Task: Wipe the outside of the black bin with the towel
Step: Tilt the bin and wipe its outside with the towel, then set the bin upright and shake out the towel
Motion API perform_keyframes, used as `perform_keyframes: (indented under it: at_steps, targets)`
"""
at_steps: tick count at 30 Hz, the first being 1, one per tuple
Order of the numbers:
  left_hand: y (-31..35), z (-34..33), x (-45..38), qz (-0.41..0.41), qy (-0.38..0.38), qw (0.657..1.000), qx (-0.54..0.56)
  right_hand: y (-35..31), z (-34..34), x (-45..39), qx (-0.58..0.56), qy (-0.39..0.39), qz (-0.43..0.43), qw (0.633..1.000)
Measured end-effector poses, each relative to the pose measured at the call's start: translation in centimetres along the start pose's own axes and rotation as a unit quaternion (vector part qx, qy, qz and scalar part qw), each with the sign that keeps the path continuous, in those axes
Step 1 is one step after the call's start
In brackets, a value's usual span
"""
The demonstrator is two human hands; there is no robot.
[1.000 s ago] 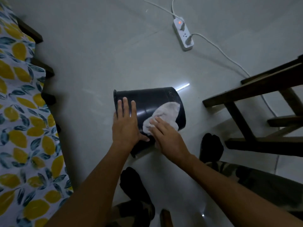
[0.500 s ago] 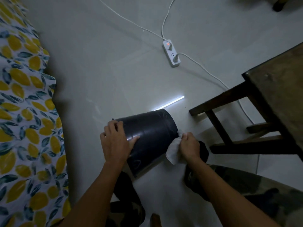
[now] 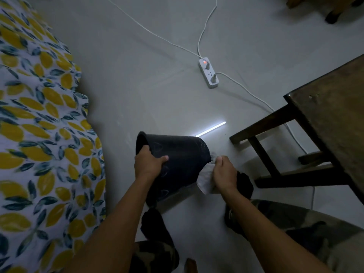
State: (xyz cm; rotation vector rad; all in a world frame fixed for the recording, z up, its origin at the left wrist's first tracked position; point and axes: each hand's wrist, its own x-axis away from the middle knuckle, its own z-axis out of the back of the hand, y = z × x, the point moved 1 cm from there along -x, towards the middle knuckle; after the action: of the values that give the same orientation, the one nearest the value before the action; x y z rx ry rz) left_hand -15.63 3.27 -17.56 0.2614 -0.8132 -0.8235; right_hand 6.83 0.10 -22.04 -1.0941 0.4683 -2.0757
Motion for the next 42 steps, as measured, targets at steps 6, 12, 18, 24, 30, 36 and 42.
perform_keyframes:
  at_steps: [6,12,18,24,30,36,42]
  targets:
    - [1.2,0.4,1.4,-0.142,0.006,0.98,-0.136,-1.8,0.5,0.9,-0.064,0.0,0.003,0.998]
    - [0.9,-3.5,4.1,-0.26,-0.008,0.909,-0.326,-2.1,1.4,1.1,-0.064,0.021,0.018,0.998]
    - [-2.2,-7.7,5.5,-0.262,-0.057,0.854,-0.446,-1.3,2.1,0.5,-0.012,0.039,0.037,0.998]
    - [-4.4,-8.8,6.1,-0.228,-0.086,0.838,-0.489,-1.2,1.8,1.0,0.0,0.029,0.046,0.999]
    - [-3.7,-9.0,6.9,-0.225,-0.106,0.853,-0.459,-2.1,1.6,2.1,-0.012,0.031,0.059,0.998]
    - [-0.9,-7.3,7.7,-0.252,-0.107,0.869,-0.412,-3.5,2.5,4.4,-0.01,0.026,0.072,0.997]
    - [2.1,-4.4,9.6,-0.269,-0.153,0.905,-0.294,-5.9,4.8,7.8,-0.066,-0.036,0.108,0.991]
